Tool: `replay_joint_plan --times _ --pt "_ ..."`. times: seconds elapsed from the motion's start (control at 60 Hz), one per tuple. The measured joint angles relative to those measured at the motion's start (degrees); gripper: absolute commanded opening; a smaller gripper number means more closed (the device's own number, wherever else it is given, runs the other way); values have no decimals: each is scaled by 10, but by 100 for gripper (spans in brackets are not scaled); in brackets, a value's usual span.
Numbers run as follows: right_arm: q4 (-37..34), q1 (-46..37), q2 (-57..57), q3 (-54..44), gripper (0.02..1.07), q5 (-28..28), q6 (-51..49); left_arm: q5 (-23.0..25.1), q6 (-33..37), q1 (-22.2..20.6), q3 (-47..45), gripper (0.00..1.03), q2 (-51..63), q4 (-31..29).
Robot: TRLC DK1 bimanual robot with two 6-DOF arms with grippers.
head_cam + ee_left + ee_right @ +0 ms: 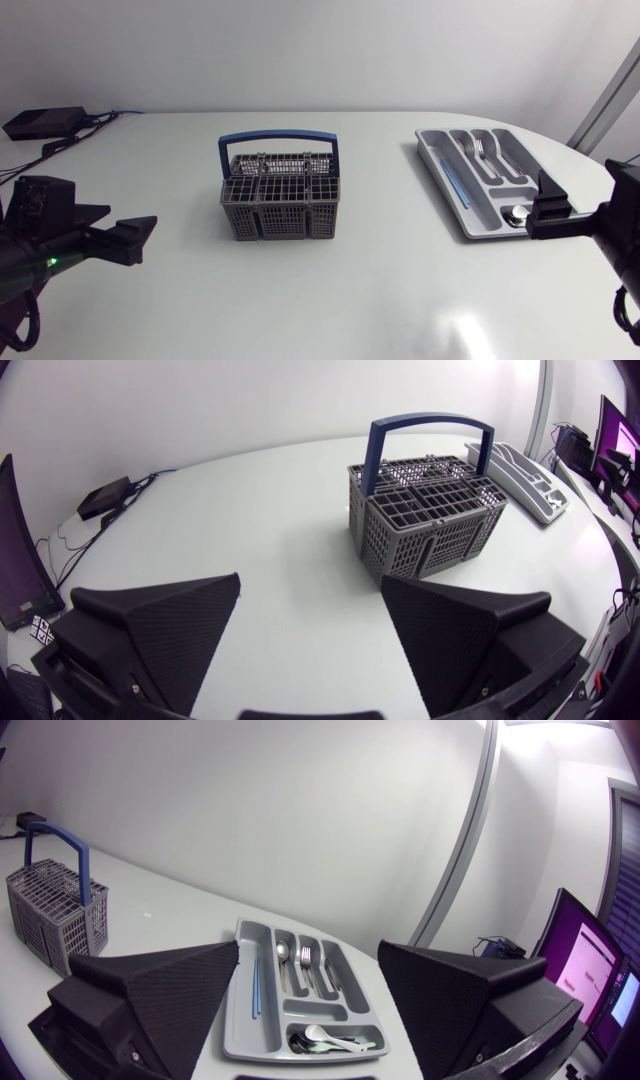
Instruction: Unload the cutlery basket into the drawer organizer.
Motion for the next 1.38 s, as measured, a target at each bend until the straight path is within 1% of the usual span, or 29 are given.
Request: replay_joint_plan --times 0.3,0.55,0.783,1.133,1.383 --pt "-18 -2 -95 -62 102 -39 63 -5 0 10 -40 99 -84 1" --pt "-35 -3 -171 -111 102 -73 114 -16 -10 10 -97 99 -158 43" --pt "-56 -6 -243 -158 102 -104 163 -28 -38 10 -152 99 -232 91" --pt "-61 -7 -254 -166 102 -108 174 -45 -77 10 -233 99 -341 162" --pt "-61 -7 -254 -166 102 -108 175 -47 -85 10 -245 99 -361 170"
